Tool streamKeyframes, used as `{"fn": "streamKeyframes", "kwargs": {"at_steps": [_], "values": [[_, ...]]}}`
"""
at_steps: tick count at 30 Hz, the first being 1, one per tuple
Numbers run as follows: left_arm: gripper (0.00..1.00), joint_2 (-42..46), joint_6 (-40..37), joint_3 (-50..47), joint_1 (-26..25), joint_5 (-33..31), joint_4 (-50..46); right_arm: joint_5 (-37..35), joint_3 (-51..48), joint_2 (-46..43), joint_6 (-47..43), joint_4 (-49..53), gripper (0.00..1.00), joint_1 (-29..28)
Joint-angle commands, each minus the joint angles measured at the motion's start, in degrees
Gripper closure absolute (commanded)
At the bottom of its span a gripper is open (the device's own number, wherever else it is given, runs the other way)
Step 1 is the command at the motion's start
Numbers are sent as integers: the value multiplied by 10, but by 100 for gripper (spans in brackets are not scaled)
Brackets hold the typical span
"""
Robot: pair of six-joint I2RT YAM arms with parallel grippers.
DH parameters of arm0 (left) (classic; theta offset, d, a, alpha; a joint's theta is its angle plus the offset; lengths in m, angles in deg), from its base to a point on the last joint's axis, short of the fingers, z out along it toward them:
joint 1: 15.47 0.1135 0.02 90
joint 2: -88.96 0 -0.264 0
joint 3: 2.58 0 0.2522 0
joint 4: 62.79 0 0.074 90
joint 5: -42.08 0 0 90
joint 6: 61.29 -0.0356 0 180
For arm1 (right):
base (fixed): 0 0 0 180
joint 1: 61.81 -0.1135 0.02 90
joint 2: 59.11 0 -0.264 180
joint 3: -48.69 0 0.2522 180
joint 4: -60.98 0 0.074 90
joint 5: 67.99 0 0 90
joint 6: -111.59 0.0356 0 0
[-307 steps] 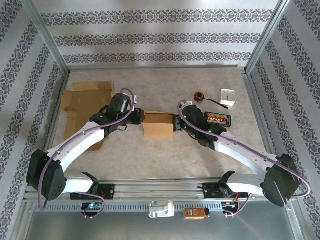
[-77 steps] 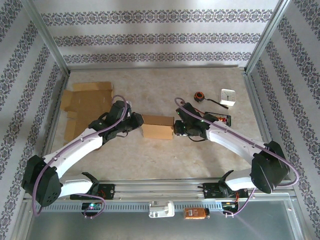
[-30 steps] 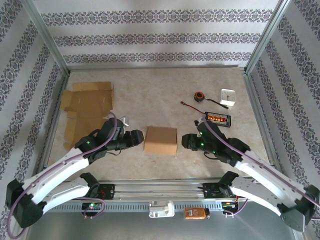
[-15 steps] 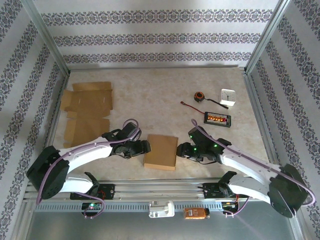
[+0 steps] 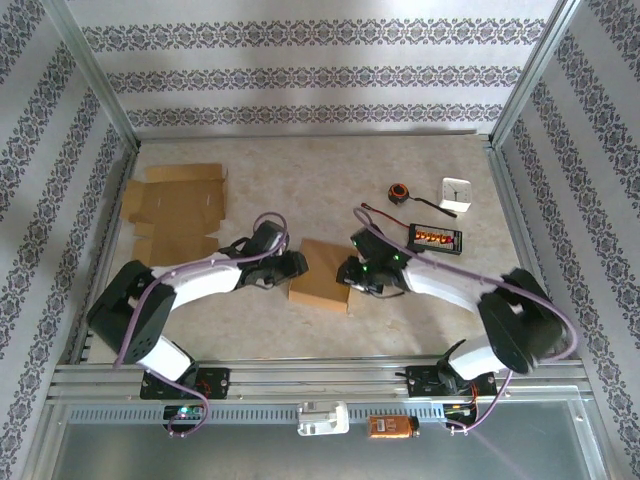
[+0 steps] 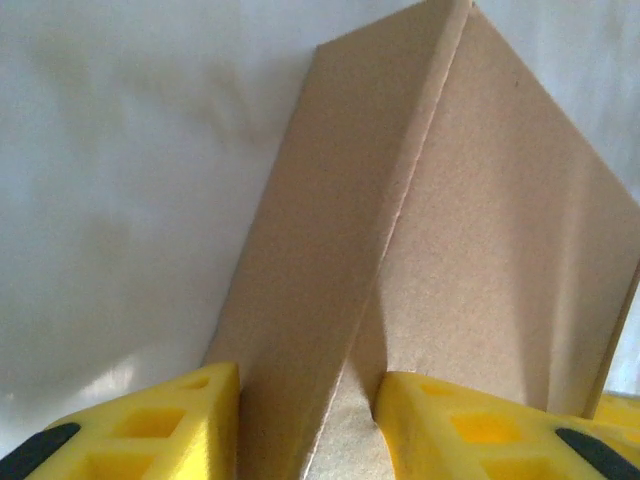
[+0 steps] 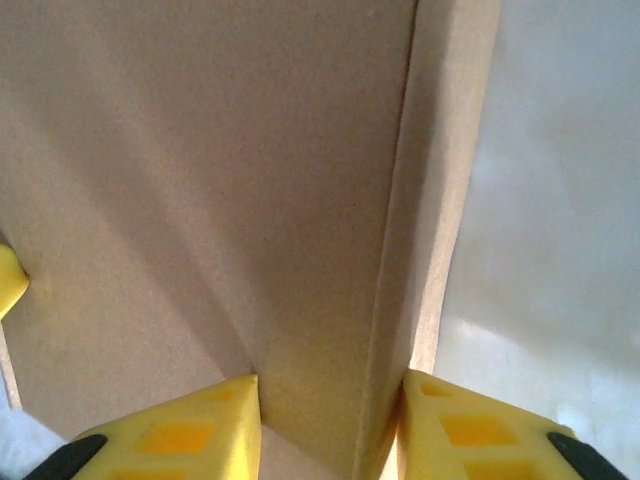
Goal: Fold the paper box
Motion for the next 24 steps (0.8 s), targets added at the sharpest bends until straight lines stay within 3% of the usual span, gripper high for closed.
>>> {"fn": "streamKeyframes", "kwargs": {"at_steps": [1,5,9,13,16,20,24], "values": [[59,-108,-4,35,19,45,86,-39,82,117,-68,-81,66,19],[59,-233,-60,178,74,50,91,-53,255,246,-121,-52,65,68],[59,-366,-121,389,101,19,35,-63,450,380,-151,-10,65,110],[55,-475,-121,552,115,-4,-1,-82,627,476,-185,57,61,139],[51,-533,-108,633,123,-10,-21,-74,705,521,-197,84,59,158],[42,-552,-135,707,127,-13,-65,-43,806,552,-231,137,47,168],[28,-496,-209,709,137,-49,-101,-27,819,504,-275,153,29,172]]}}
